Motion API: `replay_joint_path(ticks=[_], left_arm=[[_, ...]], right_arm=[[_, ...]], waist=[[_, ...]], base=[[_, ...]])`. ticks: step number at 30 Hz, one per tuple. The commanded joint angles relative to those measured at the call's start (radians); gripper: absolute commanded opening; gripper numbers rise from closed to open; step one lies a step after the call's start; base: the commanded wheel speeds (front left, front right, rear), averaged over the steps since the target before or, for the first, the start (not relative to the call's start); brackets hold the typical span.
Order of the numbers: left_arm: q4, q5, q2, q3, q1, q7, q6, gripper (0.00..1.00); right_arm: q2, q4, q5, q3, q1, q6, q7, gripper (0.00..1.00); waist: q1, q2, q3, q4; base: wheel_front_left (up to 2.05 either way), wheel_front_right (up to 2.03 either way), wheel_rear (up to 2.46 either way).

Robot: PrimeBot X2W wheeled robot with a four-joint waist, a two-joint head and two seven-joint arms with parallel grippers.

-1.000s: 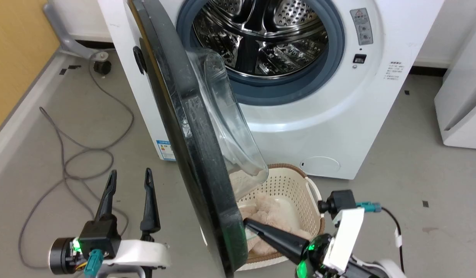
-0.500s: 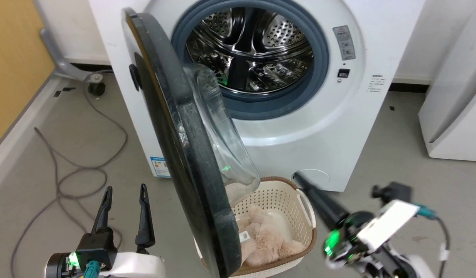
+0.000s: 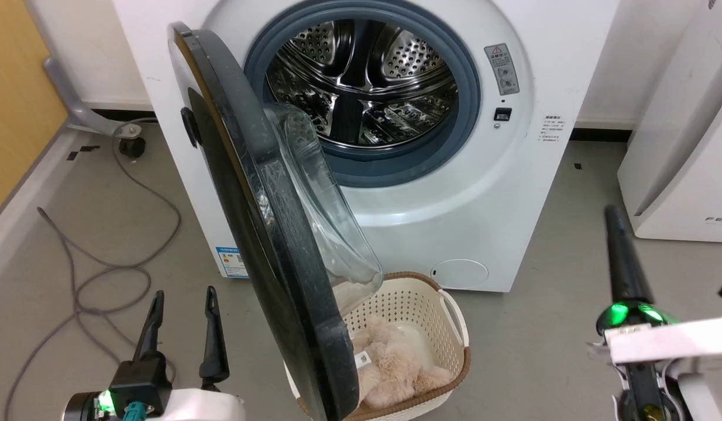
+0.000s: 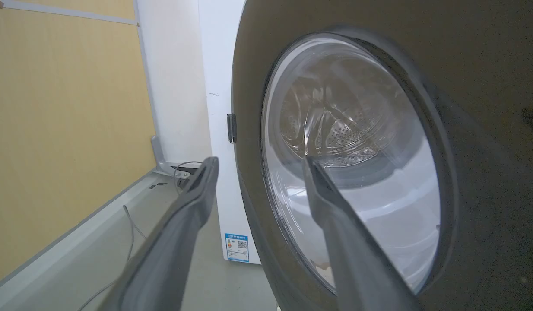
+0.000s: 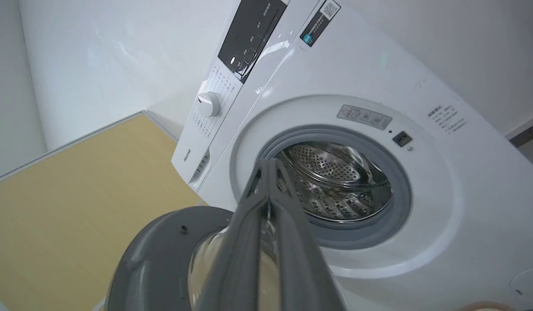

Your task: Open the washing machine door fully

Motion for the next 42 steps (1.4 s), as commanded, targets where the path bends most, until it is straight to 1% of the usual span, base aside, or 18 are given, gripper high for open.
replay_joint_path(ticks=[1,3,5,8,10,15,16,20,24,26,27,28,29,36,37,38,39,42], left_arm=[[-0.002,0.004,0.001,0.004,0.010,-0.004,-0.001,1.00],[-0.003,0.002,0.001,0.006,0.012,-0.004,0.000,1.00],[-0.004,0.002,0.001,0.007,0.013,-0.004,0.001,1.00],[-0.005,0.001,0.001,0.007,0.015,-0.004,0.002,1.00],[-0.005,0.002,0.001,0.006,0.014,-0.004,0.003,1.00],[-0.004,0.001,0.001,0.002,0.011,-0.004,0.003,1.00],[-0.005,0.001,0.001,0.002,0.011,-0.004,0.003,1.00],[-0.004,0.000,0.001,-0.002,0.012,-0.004,0.004,1.00],[-0.005,-0.001,0.001,-0.004,0.014,-0.004,0.006,1.00],[-0.005,0.000,0.001,-0.004,0.015,-0.004,0.006,1.00],[-0.005,0.000,0.001,-0.004,0.015,-0.004,0.006,1.00],[-0.005,0.000,0.001,-0.003,0.015,-0.004,0.006,1.00],[-0.005,0.000,0.001,-0.002,0.015,-0.004,0.005,1.00],[-0.005,0.000,0.001,0.001,0.013,-0.004,0.013,1.00],[-0.006,0.003,0.001,0.002,0.011,-0.004,0.015,0.49],[-0.007,0.005,0.001,0.003,0.010,-0.004,0.015,0.07],[-0.009,0.010,0.001,0.006,0.008,-0.004,0.016,0.00],[-0.033,0.025,0.003,0.018,-0.002,-0.004,0.023,0.00]], right_arm=[[-0.019,0.010,-0.068,-0.005,0.026,0.001,-0.027,0.00],[-0.038,0.027,-0.236,-0.021,0.038,0.001,-0.057,0.00],[-0.017,0.037,-0.373,-0.063,0.049,0.001,-0.064,0.00],[0.026,0.005,-0.597,-0.140,0.062,0.001,-0.066,0.00],[0.047,-0.013,-0.725,-0.166,0.077,0.001,-0.066,0.00],[0.082,-0.028,-0.946,-0.186,0.121,0.001,-0.066,0.00],[0.086,-0.023,-0.978,-0.188,0.130,0.001,-0.066,0.00],[0.096,0.022,-1.032,-0.206,0.166,0.001,-0.066,0.00],[0.098,0.071,-1.055,-0.214,0.199,0.001,-0.066,0.00],[0.098,0.093,-1.031,-0.213,0.207,0.001,-0.066,0.00],[0.098,0.103,-1.018,-0.208,0.209,0.001,-0.066,0.12],[0.099,0.110,-1.003,-0.205,0.209,0.001,-0.066,0.67],[0.099,0.112,-0.991,-0.205,0.208,0.001,-0.066,1.00],[0.099,0.118,-0.970,-0.202,0.206,0.001,-0.066,1.00],[0.099,0.118,-0.969,-0.203,0.206,0.001,-0.066,1.00],[0.099,0.118,-0.968,-0.204,0.206,0.001,-0.066,1.00],[0.099,0.118,-0.968,-0.206,0.207,0.001,-0.066,1.00],[0.099,0.115,-0.968,-0.208,0.208,0.001,-0.066,1.00]], waist=[[0.0001,0.0000,0.000,-0.002],[0.0001,0.0000,0.000,-0.006],[0.0001,0.0000,0.001,-0.010],[0.0001,0.0000,0.004,-0.016],[0.0001,0.0000,0.005,-0.018],[0.0001,0.0000,0.007,-0.017],[0.0001,0.0000,0.007,-0.017],[0.0001,0.0000,0.007,-0.014],[0.0001,0.0000,0.007,-0.012],[0.0001,0.0000,0.008,-0.012],[0.0001,0.0000,0.008,-0.013],[0.0001,0.0000,0.008,-0.013],[0.0001,0.0000,0.008,-0.014],[0.0001,0.0000,0.006,-0.013],[0.0001,0.0000,0.005,-0.012],[0.0001,0.0000,0.004,-0.011],[0.0001,0.0000,0.003,-0.009],[0.0001,0.0000,-0.002,-0.006]], base=[[0.00,0.00,0.00],[0.00,0.00,0.00],[0.00,0.00,0.00],[0.00,0.00,0.00],[0.00,0.00,0.00],[0.00,0.00,0.00],[0.00,0.00,0.00],[0.00,0.00,0.00],[0.00,0.00,0.00],[0.00,0.00,0.00],[0.00,0.00,0.00],[0.00,0.00,0.00],[0.00,0.00,0.00],[0.00,0.00,0.00],[0.00,0.00,0.00],[0.00,0.00,0.00],[0.00,0.00,0.00],[0.00,0.00,0.00]])
